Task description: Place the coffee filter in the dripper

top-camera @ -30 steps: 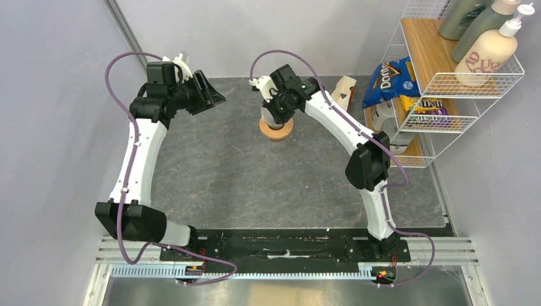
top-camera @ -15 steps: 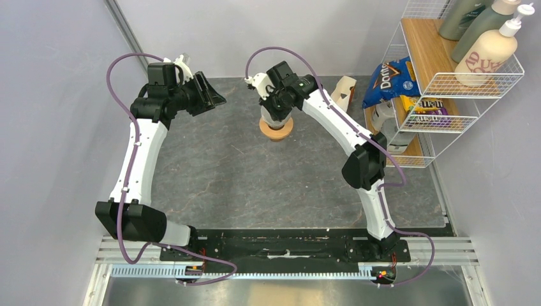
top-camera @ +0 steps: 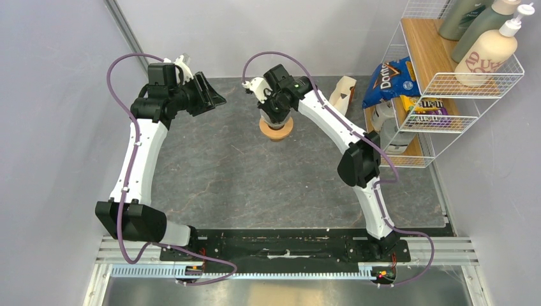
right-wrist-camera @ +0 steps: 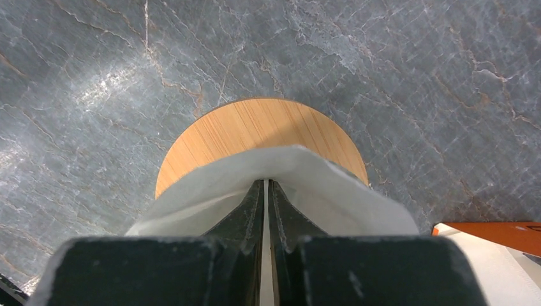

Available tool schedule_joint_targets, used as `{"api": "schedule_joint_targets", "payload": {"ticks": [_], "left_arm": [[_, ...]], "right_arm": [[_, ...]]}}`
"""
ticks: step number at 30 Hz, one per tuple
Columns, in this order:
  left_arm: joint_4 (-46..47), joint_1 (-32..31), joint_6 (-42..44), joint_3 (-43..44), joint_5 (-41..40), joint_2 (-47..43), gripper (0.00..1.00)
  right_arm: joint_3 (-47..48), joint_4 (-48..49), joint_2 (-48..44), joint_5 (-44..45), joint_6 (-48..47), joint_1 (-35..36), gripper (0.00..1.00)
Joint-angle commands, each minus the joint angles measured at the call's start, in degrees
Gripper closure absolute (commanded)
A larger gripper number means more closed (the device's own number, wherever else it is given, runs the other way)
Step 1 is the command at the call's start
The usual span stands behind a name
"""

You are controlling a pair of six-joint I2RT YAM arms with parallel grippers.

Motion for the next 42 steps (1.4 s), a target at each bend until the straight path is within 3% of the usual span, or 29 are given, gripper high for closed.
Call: {"api": "schedule_joint_targets", "payload": {"ticks": [1, 19, 42], "left_arm": [[2.44, 0.35, 1.8, -0.41, 1.72, -1.47, 0.42], [3.2, 0.37, 1.56, -1.23, 2.76, -1.07, 0.43], [6.46, 0.45, 2.41, -1.07, 4.27, 0.29, 0.41]], "right_arm": [[2.51, -0.95, 1.19, -0.16, -1.69, 0.1, 0.89], [4.97, -3.73, 2.04, -1.54, -2.13, 0.01, 0.89], [9.19, -1.8, -5.58, -2.13, 1.12, 0.01, 0.89]]}}
